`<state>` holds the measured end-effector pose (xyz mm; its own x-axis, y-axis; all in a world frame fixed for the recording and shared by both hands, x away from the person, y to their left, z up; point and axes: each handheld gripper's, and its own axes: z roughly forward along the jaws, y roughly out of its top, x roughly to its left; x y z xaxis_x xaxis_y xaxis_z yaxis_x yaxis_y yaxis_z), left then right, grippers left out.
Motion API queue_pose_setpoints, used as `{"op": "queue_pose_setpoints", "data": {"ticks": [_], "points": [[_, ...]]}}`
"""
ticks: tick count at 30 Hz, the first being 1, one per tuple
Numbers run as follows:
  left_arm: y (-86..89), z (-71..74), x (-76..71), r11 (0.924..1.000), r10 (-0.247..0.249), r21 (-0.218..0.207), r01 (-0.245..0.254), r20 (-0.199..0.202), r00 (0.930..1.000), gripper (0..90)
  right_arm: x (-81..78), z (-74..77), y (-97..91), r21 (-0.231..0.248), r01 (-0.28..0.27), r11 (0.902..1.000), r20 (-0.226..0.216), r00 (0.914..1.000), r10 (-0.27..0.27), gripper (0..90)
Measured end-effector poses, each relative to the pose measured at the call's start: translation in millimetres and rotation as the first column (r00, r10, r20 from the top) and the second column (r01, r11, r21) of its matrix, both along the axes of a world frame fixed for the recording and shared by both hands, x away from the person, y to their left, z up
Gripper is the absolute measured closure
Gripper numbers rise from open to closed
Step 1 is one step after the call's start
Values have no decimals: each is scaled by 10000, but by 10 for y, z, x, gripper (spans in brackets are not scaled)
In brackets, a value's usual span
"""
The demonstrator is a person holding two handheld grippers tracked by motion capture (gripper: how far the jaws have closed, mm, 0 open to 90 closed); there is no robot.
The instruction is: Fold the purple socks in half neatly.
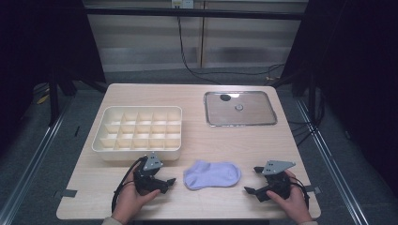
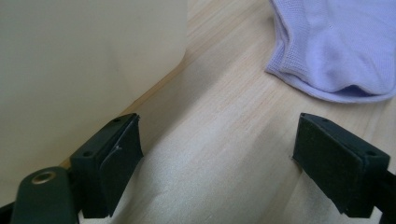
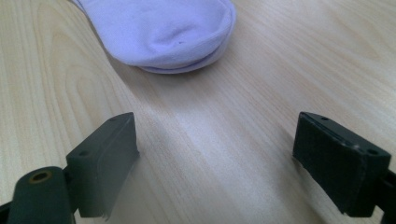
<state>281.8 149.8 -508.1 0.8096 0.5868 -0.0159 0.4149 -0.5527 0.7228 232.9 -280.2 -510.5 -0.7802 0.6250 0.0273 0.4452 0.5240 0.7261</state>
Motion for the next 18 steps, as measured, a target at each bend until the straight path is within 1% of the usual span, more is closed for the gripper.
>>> {"op": "queue_pose_setpoints", "data": {"ticks": [8, 15, 16, 17, 18], "points": [[0, 1, -1, 10000, 17, 4, -17, -18, 10000, 146, 0, 0, 0, -1, 1, 10000, 2, 10000, -1, 131], [-6, 8, 3, 9999, 68, 90, -67, -35, 10000, 147, -2, 2, 12, 31, 143, 9999, -13, 9999, -143, 133], [-10, 16, 4, 9998, 80, 158, -78, -120, 9999, 147, -2, 3, 14, 9, 163, 9999, -6, 9999, -163, 137], [-20, 16, 4, 9999, 121, 103, -120, -149, 9998, 150, -2, 4, 18, 46, 167, 9999, -25, 9999, -167, 142], [-23, 21, 4, 9998, 129, 159, -126, -162, 9998, 151, -3, 5, 27, 57, 205, 9998, -35, 9998, -204, 143]]}}
